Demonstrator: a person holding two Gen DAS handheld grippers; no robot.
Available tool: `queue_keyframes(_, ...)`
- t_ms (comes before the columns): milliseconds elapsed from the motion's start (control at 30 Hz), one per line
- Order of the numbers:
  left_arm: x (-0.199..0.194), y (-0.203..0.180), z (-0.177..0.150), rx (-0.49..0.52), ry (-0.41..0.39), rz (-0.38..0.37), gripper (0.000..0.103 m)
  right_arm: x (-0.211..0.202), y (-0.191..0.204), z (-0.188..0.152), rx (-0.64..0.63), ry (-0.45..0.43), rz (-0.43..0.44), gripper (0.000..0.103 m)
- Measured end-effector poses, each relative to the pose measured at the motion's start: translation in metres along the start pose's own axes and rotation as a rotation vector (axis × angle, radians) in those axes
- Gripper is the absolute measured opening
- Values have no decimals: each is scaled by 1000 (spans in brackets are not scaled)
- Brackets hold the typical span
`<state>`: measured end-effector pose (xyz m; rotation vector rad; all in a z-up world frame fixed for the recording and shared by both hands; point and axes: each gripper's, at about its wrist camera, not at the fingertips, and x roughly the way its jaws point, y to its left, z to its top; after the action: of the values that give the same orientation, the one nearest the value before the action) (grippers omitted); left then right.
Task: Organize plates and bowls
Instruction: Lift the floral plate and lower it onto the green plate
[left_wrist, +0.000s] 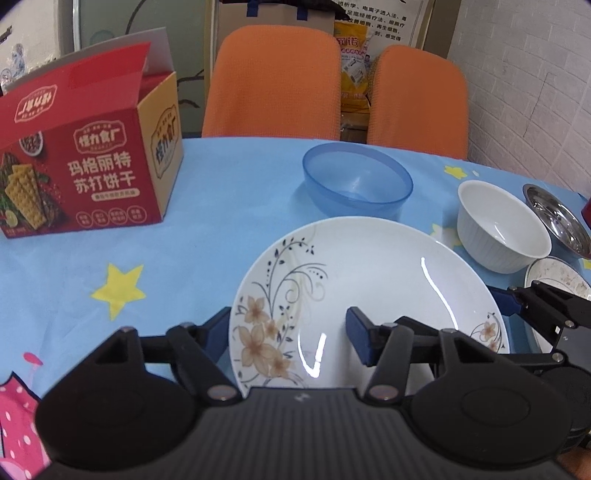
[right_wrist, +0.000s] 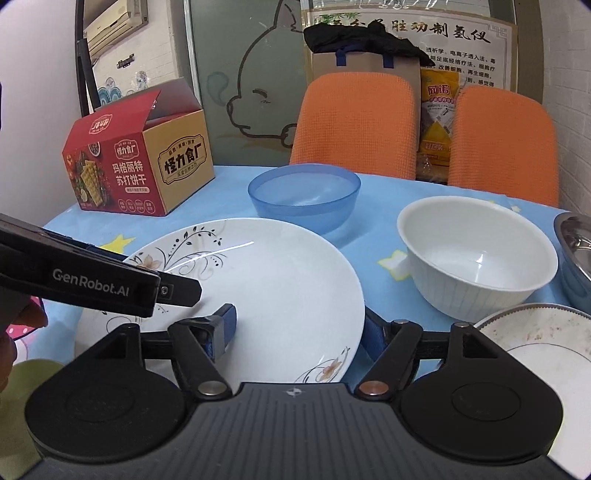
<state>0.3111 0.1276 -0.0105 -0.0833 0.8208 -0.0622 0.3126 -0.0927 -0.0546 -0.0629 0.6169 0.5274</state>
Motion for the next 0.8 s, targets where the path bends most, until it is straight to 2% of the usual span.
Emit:
queue_keyframes(167,-6,-6,-5,54,-18,20,61,-7,7,-2,-46,33,-30,103)
queue_keyframes(267,-1,-7,-10,67,-4,24,60,-7,10,-5,-39,46,12,103)
queue_keyframes(467,2,-10,-8,21,-5,44,59,-9,10,-6,-16,32,-12,103)
queue_keyframes(700,-27,-18,13,7,-54,27,58,-35,13,10,2,-77,-47,103)
queue_keyframes(800,-46,-19,12,8,-66,18,58,-53,20,14,2,-104,-54,103)
